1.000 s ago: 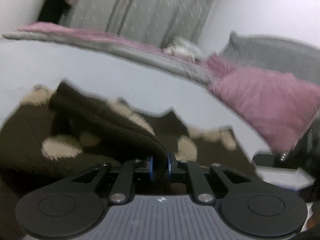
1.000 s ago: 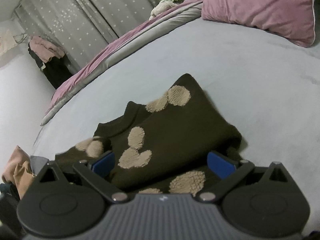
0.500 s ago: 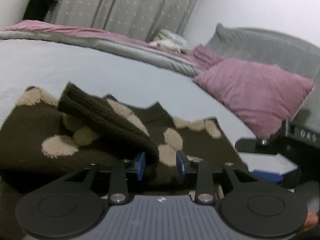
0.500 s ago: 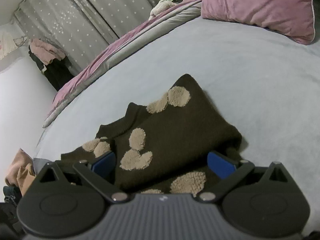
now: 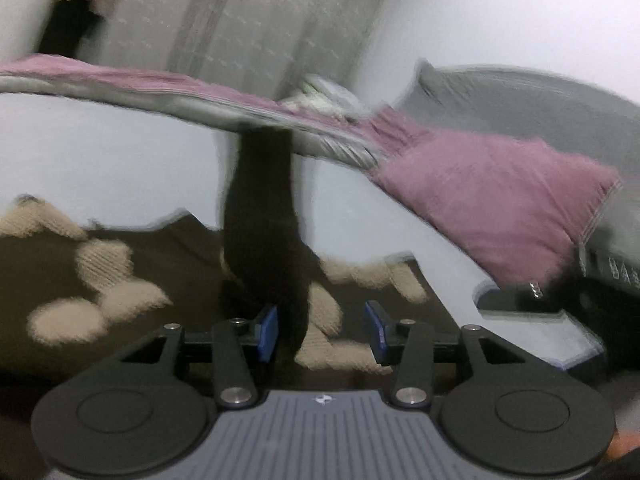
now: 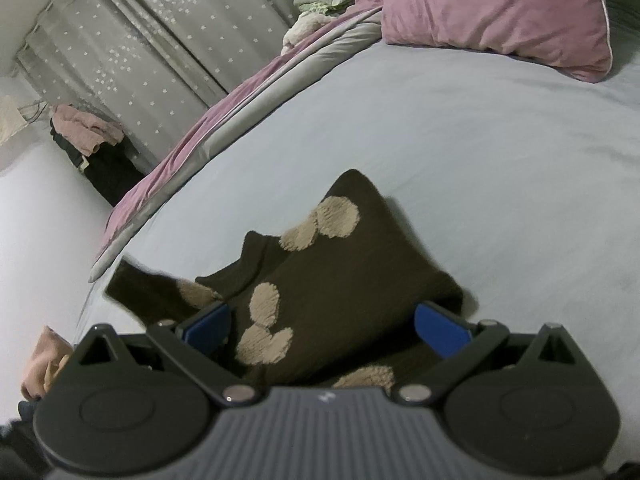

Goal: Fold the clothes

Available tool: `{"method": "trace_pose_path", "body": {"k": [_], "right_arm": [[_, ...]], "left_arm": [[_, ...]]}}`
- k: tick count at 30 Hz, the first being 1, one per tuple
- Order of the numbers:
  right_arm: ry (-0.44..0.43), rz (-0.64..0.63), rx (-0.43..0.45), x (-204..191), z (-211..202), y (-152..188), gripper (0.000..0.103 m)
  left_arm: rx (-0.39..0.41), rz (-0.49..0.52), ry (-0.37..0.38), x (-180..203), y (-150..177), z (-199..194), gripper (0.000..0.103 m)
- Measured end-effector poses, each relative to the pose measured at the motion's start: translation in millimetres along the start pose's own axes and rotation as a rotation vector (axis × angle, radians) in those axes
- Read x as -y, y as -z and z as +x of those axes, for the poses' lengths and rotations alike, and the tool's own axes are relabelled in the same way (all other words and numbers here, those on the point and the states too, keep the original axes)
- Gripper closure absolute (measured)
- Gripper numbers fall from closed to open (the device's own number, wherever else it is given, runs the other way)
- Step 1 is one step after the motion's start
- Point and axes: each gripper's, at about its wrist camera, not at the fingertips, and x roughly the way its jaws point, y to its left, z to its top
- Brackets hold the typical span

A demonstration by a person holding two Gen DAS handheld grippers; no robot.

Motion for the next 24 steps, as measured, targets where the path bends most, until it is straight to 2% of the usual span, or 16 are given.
{"method": "trace_pose_path", "body": {"k": [7, 10, 13, 17, 21, 24], "right_arm": [[-0.039, 0.062, -0.023, 10.8, 8.7, -4.0, 0.002], [-0.083, 0.106, -0.046, 15.3, 16.3, -4.1, 0.018], [-0.144, 0.17, -0.068, 20.0, 26.8, -0.9, 0.028], [-0.203, 0.228, -0.09, 20.5, 42.1, 4.2, 0.034], [-0.216, 0.231, -0.091, 13.3, 60.2, 8.9, 0.036], [-0.211, 0.229, -0.081, 9.2, 74.7, 14.7, 0.045]], "left_arm": [[-0.061, 0.071, 0.005, 3.8, -1.8, -15.8, 0.059], [-0.031, 0.027, -0.038, -7.0, -15.9, -34.5, 0.059], [0.004, -0.027, -0.084, -30.0, -25.1, -53.3, 0.06], [0.043, -0.084, -0.152, -64.4, -31.0, -73.3, 0.06], [0.093, -0.112, -0.223, -95.6, -31.9, -91.0, 0.065], [0.124, -0.113, -0.252, -114.1, -29.6, -96.3, 0.069]]}}
